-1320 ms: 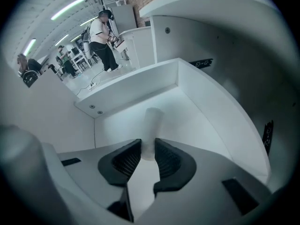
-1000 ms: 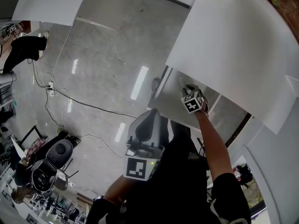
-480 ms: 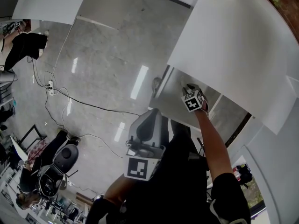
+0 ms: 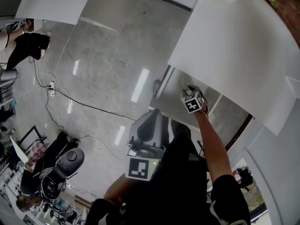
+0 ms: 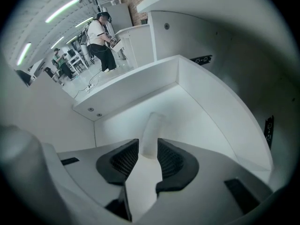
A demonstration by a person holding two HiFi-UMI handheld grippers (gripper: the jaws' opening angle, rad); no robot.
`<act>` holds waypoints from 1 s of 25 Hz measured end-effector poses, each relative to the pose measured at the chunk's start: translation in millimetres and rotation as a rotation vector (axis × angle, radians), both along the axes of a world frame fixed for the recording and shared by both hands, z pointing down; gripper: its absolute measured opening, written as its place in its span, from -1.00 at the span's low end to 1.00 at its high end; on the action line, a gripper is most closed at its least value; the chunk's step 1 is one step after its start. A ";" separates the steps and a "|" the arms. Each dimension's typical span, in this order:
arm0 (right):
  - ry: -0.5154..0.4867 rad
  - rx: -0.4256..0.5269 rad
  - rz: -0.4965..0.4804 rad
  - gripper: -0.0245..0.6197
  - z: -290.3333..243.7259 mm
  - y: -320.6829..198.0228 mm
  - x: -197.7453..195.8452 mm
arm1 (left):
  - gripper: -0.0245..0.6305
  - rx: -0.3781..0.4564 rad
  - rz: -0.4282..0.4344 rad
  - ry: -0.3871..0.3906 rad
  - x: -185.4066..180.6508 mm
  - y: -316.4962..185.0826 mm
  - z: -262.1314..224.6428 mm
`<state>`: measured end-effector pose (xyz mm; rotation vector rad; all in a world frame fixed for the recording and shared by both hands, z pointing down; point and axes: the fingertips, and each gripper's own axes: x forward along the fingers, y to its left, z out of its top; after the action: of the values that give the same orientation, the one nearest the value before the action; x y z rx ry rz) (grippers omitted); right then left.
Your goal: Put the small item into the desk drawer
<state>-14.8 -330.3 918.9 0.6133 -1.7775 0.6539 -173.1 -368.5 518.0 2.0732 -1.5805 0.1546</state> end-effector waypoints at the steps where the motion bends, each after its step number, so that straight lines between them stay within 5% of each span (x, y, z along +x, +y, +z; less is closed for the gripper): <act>1: -0.001 0.003 0.004 -0.49 -3.6 -0.6 -2.7 | -0.85 0.005 0.001 0.000 -1.9 0.4 -2.6; 7: -0.057 0.018 0.074 -0.50 -27.8 -12.1 -14.3 | -0.85 0.047 0.006 -0.010 -3.1 -0.9 -18.3; 13: -0.191 0.118 0.128 -0.60 -47.6 72.2 82.3 | -0.85 0.167 0.028 -0.062 129.4 110.4 -26.2; 20: -0.247 0.195 0.097 -0.76 -121.4 103.7 104.5 | -0.85 0.267 0.011 -0.101 161.1 169.7 -82.5; 25: -0.350 0.240 0.203 -0.88 -182.6 122.6 131.5 | -0.85 0.294 0.008 -0.132 175.3 216.7 -115.6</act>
<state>116.7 -207.7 736.3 0.8936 -2.1587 0.7244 2.1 -151.8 402.3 2.3339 -1.7630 0.0663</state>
